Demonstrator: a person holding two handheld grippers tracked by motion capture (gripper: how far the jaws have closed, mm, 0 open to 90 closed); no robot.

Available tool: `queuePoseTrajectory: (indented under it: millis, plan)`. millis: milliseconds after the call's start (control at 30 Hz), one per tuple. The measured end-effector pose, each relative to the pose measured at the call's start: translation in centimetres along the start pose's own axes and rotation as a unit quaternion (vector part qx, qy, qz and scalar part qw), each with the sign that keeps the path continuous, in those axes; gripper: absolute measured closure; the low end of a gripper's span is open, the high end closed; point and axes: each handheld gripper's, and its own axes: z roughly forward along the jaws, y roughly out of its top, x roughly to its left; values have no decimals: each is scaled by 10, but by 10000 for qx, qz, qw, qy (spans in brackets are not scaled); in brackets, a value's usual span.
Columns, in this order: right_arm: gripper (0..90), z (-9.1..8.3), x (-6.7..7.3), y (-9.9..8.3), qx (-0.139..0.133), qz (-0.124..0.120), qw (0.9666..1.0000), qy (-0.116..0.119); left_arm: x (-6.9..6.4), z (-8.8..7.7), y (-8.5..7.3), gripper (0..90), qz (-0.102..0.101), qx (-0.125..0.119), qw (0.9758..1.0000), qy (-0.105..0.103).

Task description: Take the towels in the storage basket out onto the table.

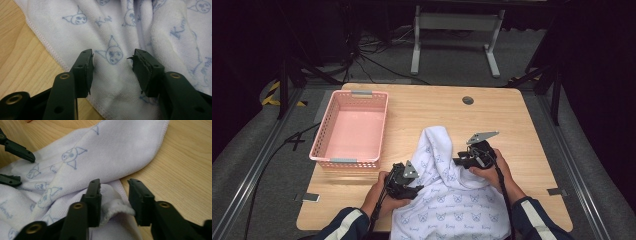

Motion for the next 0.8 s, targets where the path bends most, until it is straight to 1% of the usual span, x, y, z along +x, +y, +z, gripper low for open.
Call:
queuePoseTrajectory:
  millis: [33,100,133,167,233,267,300,333,367,400,433,467,500,533,567,600,633,667,700,733,767,800]
  plan:
    - [792,-2,0,0,-41,-46,10000,-54,0,0,0,513,12,-19,10000,10]
    - [822,-9,0,1,-118,-153,9997,-127,0,0,0,512,19,21,10000,-22]
    - [830,-18,-4,3,-148,-273,9990,-337,0,-1,0,512,33,24,10000,-19]
    - [830,-18,-4,3,-148,-273,9990,-337,-1,-1,-1,512,10,29,10000,-27]
    - [832,-28,-14,5,-175,-354,9975,-586,0,-2,-1,509,34,55,10000,-37]
    - [832,-33,-20,7,-135,-403,9965,-716,-1,-2,-2,508,32,-22,10000,29]
    - [833,-38,-30,10,-98,-439,9946,-939,-1,-4,-3,508,20,80,10000,-15]
    - [833,-41,-36,11,-64,-502,9925,-1110,-2,-5,-4,508,-18,77,10000,-8]
    - [833,-44,-46,13,-12,-532,9900,-1304,-2,-6,-5,505,-23,111,9999,-38]
    - [833,-48,-57,14,1,-499,9882,-1450,-3,-7,-7,503,-27,56,10000,14]
    - [833,-51,-68,15,7,-479,9853,-1641,-5,-8,-9,500,-79,41,10000,-2]
    - [833,-53,-81,15,150,-433,9812,-1872,-5,-11,-9,500,-38,177,9998,-65]
    - [833,-54,-90,15,232,-445,9759,-2125,-6,-11,-10,501,-36,160,9999,-23]
    - [833,-55,-97,14,302,-456,9703,-2357,-8,-11,-11,501,-41,140,9999,19]
    - [833,-56,-108,11,339,-437,9652,-2556,-10,-12,-11,501,-65,185,9998,20]
    - [833,-56,-116,7,386,-335,9627,-2657,-11,-14,-11,501,-75,261,9996,2]
    - [833,-56,-121,5,381,-216,9617,-2705,-13,-14,-12,501,-113,252,9996,5]
    - [832,-56,-128,0,354,-86,9607,-2752,-13,-16,-12,500,-81,338,9994,-71]
    - [829,-55,-134,-4,334,24,9586,-2828,-16,-16,-13,495,-109,282,9995,-28]
    - [794,-53,-140,-8,326,138,9546,-2957,-16,-15,-13,486,-148,271,9995,-25]
    - [741,-52,-143,-11,283,263,9522,-3030,-15,-15,-11,465,-193,316,9993,-107]
    - [681,-51,-147,-14,206,441,9533,-2980,-14,-14,-9,435,-244,268,9992,-193]
